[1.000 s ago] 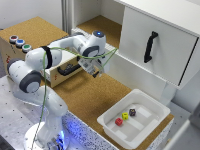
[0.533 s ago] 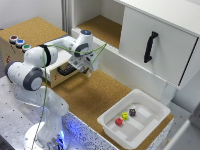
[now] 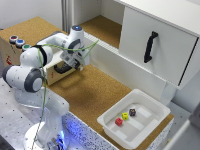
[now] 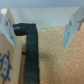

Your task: Close the drawer

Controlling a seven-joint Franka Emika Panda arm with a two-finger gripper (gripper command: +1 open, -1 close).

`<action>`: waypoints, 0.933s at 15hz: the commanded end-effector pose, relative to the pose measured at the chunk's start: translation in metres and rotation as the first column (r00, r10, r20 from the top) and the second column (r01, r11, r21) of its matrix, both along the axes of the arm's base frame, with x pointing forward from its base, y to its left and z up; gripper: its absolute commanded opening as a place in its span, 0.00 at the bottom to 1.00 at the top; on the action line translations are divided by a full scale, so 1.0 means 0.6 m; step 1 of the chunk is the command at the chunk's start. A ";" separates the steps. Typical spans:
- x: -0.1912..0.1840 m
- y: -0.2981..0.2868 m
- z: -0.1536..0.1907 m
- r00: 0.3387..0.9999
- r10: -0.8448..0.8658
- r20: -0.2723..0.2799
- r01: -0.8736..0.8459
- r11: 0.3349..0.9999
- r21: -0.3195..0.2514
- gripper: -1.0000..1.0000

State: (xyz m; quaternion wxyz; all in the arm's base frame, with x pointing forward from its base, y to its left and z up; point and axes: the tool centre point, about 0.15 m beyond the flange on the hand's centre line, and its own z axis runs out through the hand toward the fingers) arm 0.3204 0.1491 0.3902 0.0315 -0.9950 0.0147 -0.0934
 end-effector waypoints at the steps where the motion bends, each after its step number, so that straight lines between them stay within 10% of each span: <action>1: -0.007 0.036 -0.071 0.999 -0.044 -0.024 0.044 0.999 0.007 1.00; 9: 0.023 -0.001 -0.145 0.994 -0.076 -0.082 0.079 0.996 0.029 1.00; 10: 0.028 -0.001 -0.147 0.994 -0.067 -0.084 0.069 0.997 0.023 0.00; 14: 0.047 0.012 -0.140 0.997 -0.011 -0.075 0.012 1.000 0.016 0.00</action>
